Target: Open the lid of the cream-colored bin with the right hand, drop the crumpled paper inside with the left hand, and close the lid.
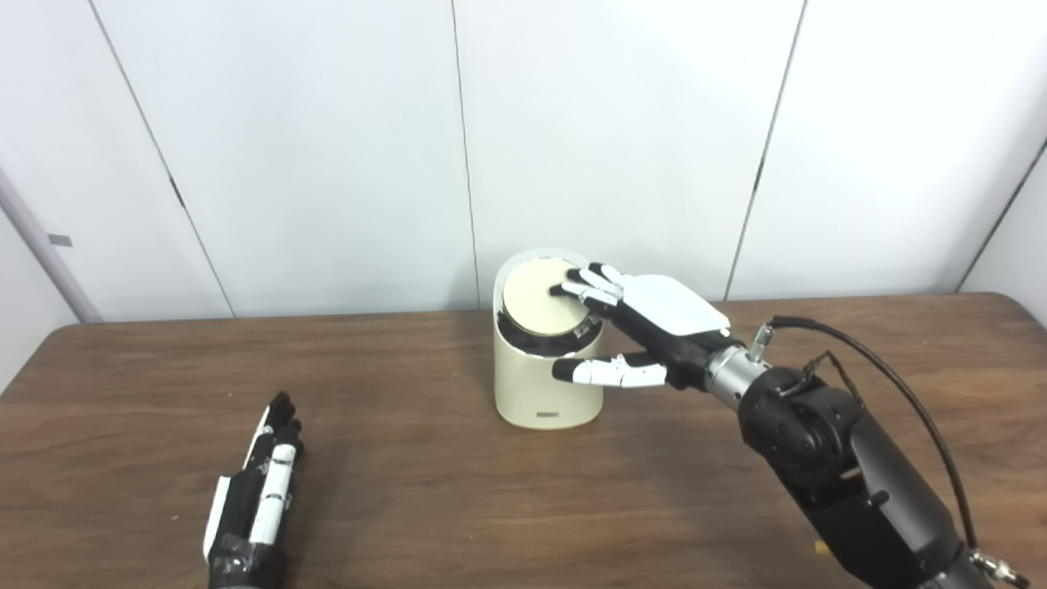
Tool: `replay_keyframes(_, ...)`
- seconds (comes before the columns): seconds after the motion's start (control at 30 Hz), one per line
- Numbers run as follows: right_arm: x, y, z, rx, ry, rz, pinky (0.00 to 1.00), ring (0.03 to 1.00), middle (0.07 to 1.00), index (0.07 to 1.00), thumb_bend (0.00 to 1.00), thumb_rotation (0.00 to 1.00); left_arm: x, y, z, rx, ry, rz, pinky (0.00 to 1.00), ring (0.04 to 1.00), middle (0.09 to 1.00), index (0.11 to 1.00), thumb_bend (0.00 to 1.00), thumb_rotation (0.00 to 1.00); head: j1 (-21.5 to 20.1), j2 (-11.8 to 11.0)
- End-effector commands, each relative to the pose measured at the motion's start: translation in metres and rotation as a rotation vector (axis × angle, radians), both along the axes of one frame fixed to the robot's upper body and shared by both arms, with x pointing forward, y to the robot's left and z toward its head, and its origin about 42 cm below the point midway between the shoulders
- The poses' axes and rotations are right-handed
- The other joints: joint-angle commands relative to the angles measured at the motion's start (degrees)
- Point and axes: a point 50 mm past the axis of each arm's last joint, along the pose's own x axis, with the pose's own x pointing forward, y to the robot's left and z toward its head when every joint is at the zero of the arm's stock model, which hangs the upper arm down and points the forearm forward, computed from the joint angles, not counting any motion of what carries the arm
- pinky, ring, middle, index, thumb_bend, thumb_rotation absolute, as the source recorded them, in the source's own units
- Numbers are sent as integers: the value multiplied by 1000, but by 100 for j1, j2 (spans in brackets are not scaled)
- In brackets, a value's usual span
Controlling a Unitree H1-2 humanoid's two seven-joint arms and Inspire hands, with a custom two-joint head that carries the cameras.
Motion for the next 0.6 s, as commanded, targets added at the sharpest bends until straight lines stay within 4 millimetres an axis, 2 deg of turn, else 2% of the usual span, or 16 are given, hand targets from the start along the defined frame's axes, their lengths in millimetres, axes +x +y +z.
replay_keyframes(0.0,-2,-1,11,-32,-54,31,1000,1000,984,898,599,1000,0,-8,-6,-10,4,-13,1000,1000,1000,1000,388,741,-7,12)
replay_keyframes(0.57,-11,2,-1,-91,-75,59,1000,1000,997,902,610,1000,0,-8,-8,-12,2,-9,1000,1000,1000,1000,401,717,20,60)
